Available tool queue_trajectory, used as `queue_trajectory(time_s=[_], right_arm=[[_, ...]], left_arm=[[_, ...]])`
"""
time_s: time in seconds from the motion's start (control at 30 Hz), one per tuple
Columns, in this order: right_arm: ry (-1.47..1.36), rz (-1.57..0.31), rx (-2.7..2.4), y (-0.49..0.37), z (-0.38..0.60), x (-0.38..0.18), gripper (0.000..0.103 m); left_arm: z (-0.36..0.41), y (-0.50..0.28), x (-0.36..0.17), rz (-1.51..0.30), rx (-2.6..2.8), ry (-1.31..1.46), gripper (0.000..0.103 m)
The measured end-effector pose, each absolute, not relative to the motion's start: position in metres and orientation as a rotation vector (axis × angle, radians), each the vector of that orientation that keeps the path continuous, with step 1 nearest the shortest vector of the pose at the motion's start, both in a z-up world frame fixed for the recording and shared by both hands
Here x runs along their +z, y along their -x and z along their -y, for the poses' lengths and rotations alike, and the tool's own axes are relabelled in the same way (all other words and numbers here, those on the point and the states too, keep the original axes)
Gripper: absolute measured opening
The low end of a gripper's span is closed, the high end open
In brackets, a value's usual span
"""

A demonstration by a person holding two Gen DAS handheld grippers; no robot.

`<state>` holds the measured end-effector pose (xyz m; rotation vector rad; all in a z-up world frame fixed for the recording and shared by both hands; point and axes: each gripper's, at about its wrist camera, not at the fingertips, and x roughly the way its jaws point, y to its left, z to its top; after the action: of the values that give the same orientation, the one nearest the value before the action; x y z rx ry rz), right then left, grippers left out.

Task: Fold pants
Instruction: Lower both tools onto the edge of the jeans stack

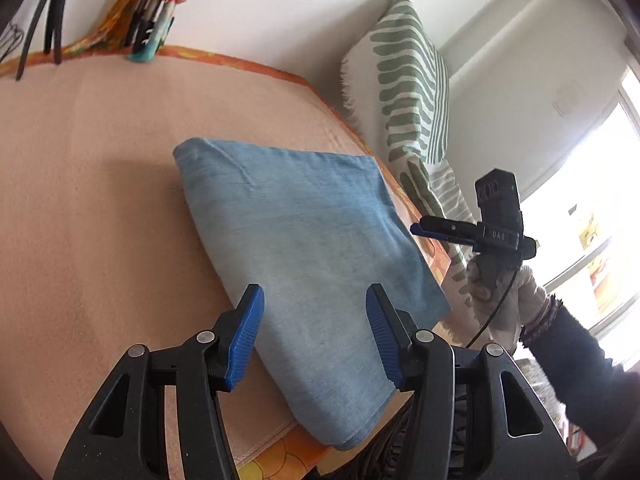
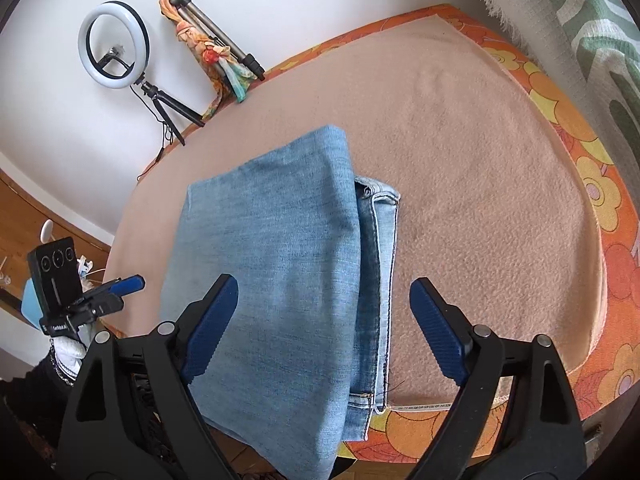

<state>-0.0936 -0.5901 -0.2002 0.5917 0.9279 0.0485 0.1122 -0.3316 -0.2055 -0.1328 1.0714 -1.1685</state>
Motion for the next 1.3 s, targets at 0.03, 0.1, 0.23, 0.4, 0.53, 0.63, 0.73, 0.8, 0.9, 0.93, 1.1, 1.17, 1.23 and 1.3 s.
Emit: queue_trajectory(time_s=[0.03, 0.1, 0.23, 0.4, 0.53, 0.63, 0.73, 0.8, 0.9, 0.93, 1.1, 1.17, 1.23, 1.3], right_arm=[[-0.599, -0.936, 0.056, 0.092, 0.59, -0.205, 0.09], [-0.617, -0.959, 0.071, 0.086, 0.592, -0.214, 0.09], [-0.645, -0.993, 0.091, 0.078, 0.597, -0.23, 0.09], [-0.653, -0.983, 0.137, 0.073, 0.603, -0.237, 0.09], [-0.68, -0.961, 0.188, 0.069, 0.604, -0.239, 0.09], [-0.681, -0.951, 0.234, 0.063, 0.599, -0.24, 0.09], [-0.696, -0.937, 0.263, 0.059, 0.596, -0.243, 0.088], [-0.716, -0.925, 0.269, 0.057, 0.595, -0.244, 0.086], [-0.713, -0.934, 0.28, 0.052, 0.587, -0.244, 0.079], [-0.683, -0.939, 0.274, 0.052, 0.583, -0.242, 0.076], [-0.683, -0.968, 0.264, 0.055, 0.59, -0.243, 0.064], [-0.693, -0.966, 0.267, 0.055, 0.591, -0.244, 0.064], [-0.701, -0.96, 0.268, 0.056, 0.591, -0.244, 0.067], [-0.704, -0.949, 0.258, 0.056, 0.59, -0.244, 0.067]], left_arm=[[0.331, -0.118, -0.21, -1.099, -1.159, 0.164, 0.052], [0.331, -0.124, -0.218, -1.136, -1.148, 0.206, 0.052], [0.339, -0.13, -0.229, -1.175, -1.145, 0.232, 0.052], [0.345, -0.132, -0.237, -1.195, -1.143, 0.246, 0.052], [0.346, -0.135, -0.242, -1.2, -1.143, 0.255, 0.052], [0.342, -0.137, -0.246, -1.212, -1.143, 0.281, 0.052], [0.337, -0.137, -0.25, -1.212, -1.137, 0.282, 0.052], [0.339, -0.136, -0.25, -1.201, -1.128, 0.272, 0.052], [0.337, -0.135, -0.249, -1.193, -1.122, 0.249, 0.052], [0.334, -0.136, -0.249, -1.198, -1.109, 0.241, 0.052], [0.326, -0.139, -0.254, -1.218, -1.078, 0.243, 0.052], [0.329, -0.138, -0.254, -1.213, -1.086, 0.232, 0.052], [0.333, -0.138, -0.256, -1.217, -1.097, 0.255, 0.053], [0.335, -0.138, -0.258, -1.204, -1.107, 0.292, 0.053]])
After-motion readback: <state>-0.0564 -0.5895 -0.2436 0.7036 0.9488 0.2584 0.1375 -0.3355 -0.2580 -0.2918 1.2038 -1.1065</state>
